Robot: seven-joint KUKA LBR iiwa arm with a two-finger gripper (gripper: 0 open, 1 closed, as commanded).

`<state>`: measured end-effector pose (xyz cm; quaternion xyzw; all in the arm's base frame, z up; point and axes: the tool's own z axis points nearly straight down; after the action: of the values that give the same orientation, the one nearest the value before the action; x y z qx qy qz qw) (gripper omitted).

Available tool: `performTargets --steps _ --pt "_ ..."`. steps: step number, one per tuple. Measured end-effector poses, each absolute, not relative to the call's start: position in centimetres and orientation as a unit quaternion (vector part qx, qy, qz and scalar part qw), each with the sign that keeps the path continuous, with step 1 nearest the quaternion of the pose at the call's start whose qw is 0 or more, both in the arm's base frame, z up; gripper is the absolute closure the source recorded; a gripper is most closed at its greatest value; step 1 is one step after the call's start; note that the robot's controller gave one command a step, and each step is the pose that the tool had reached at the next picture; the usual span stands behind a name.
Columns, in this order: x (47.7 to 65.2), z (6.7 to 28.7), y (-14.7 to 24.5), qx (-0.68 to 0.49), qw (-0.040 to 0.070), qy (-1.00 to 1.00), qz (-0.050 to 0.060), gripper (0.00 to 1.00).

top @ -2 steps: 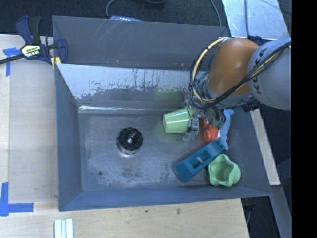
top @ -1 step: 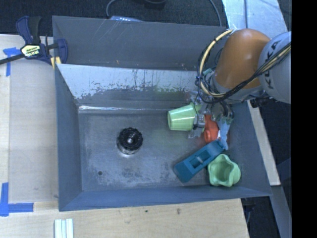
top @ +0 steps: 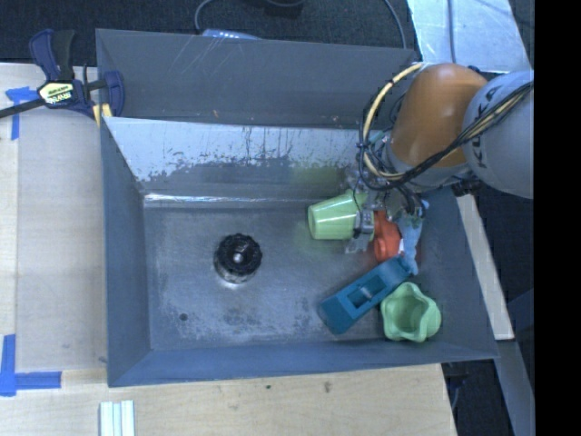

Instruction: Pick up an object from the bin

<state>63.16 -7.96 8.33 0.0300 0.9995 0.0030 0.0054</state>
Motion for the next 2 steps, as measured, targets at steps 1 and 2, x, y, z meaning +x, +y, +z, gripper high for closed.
performTargets --steps 1,2 --pt "63.16 8.33 -7.95 0.03 0.005 1.0 0.003 1.0" --pt "63.16 8.33 -7.95 0.03 0.005 1.0 0.003 1.0"
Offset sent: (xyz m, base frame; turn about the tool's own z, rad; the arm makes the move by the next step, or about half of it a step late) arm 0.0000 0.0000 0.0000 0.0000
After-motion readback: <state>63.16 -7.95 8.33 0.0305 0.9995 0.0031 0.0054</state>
